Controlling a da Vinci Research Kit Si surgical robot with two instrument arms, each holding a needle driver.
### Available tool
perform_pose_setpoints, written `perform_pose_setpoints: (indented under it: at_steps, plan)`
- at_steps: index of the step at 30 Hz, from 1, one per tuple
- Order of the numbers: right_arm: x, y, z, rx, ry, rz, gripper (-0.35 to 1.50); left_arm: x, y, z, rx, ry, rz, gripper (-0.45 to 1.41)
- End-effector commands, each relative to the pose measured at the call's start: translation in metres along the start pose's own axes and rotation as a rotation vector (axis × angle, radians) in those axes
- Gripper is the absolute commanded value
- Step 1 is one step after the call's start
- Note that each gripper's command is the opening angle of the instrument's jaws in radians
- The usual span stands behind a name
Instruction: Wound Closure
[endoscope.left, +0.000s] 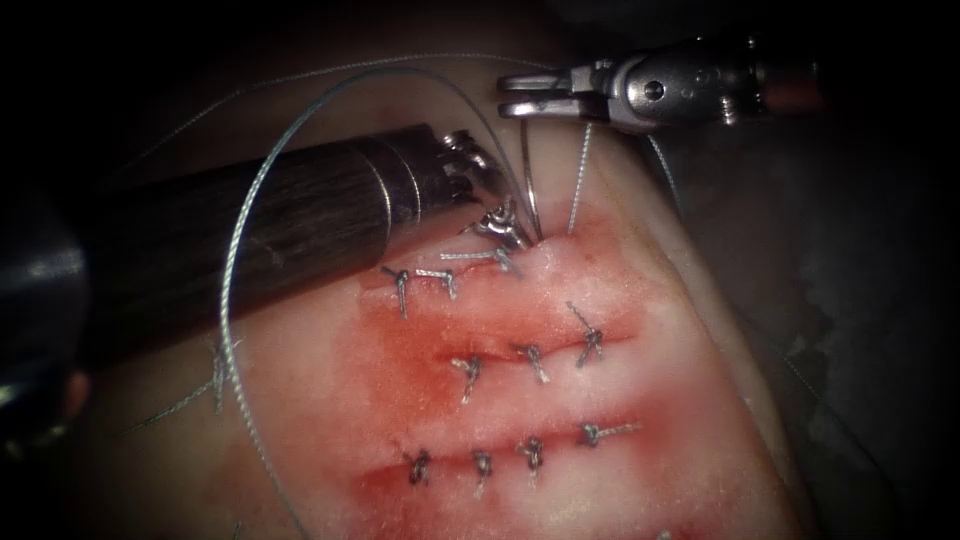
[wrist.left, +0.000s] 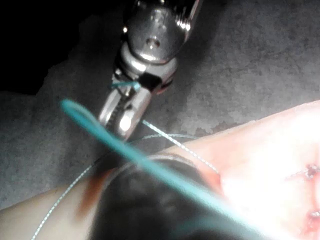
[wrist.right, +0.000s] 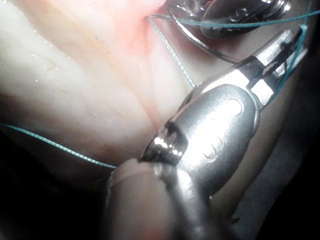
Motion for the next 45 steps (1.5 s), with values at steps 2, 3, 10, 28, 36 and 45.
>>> perform_pose_setpoints:
  at_steps: [2, 3, 10, 28, 36, 45]
  plan:
    - [0.0004, -0.0009, 0.0007, 0.001, -0.006, -0.013, -0.35, -0.0012, 0.0005, -0.0006, -0.003, -0.003, 0.004, -0.45]
    - [0.0004, -0.0010, 0.0007, 0.001, -0.006, -0.012, -0.35, -0.0012, 0.0005, -0.0006, -0.003, -0.003, 0.004, -0.45]
    - [0.0003, -0.0010, 0.0007, 0.005, -0.006, -0.012, -0.35, -0.0012, 0.0004, -0.0006, -0.003, -0.003, 0.005, -0.45]
    - [0.0004, -0.0005, 0.0004, -0.025, -0.020, -0.072, -0.35, -0.0011, 0.0003, -0.0008, 0.000, -0.001, 0.006, -0.45]
    - [0.0002, -0.0003, 0.0004, -0.063, -0.011, -0.065, -0.35, -0.0011, 0.0002, -0.0008, 0.001, 0.000, 0.006, -0.45]
    - [0.0003, -0.0003, 0.0005, -0.098, -0.020, -0.080, -0.35, -0.0012, 0.0002, -0.0009, 0.000, -0.003, 0.006, -0.45]
